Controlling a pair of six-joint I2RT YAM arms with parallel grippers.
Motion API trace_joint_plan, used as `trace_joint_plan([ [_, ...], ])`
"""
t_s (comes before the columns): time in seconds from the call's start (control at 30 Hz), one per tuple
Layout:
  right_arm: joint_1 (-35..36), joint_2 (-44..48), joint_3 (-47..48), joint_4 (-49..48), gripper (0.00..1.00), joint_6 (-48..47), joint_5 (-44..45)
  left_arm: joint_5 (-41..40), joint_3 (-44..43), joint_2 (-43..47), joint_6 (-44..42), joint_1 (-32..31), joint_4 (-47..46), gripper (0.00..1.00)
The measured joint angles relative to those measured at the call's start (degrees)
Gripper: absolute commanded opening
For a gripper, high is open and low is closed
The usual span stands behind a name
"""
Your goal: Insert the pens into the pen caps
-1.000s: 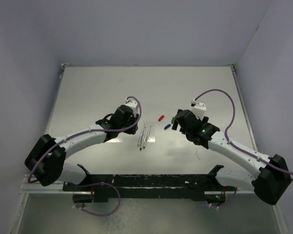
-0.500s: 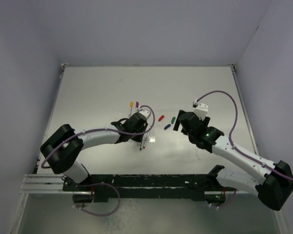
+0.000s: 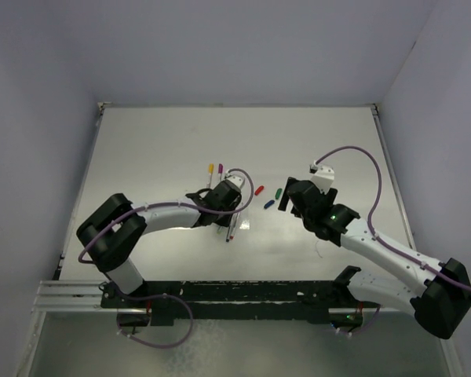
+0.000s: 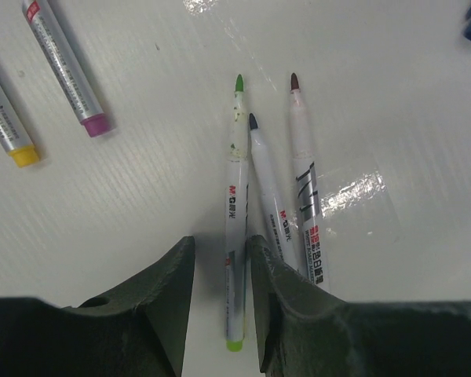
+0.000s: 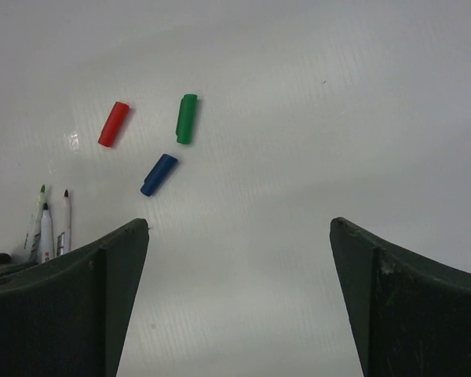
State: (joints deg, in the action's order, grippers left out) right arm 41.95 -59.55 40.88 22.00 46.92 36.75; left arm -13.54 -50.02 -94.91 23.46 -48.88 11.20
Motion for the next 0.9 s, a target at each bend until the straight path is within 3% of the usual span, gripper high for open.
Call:
trace_joint_plan([
  [0.63, 0.0, -0.2, 0.0, -0.1, 1.00, 0.0, -0.3, 0.8, -12.9, -6.8, -0.1, 0.0, 17.4, 0.35],
  [0.9, 0.0, -0.2, 0.0, -0.1, 1.00, -0.4, -0.4, 1.5, -13.4, -6.8, -0.1, 0.0, 20.7, 0.35],
])
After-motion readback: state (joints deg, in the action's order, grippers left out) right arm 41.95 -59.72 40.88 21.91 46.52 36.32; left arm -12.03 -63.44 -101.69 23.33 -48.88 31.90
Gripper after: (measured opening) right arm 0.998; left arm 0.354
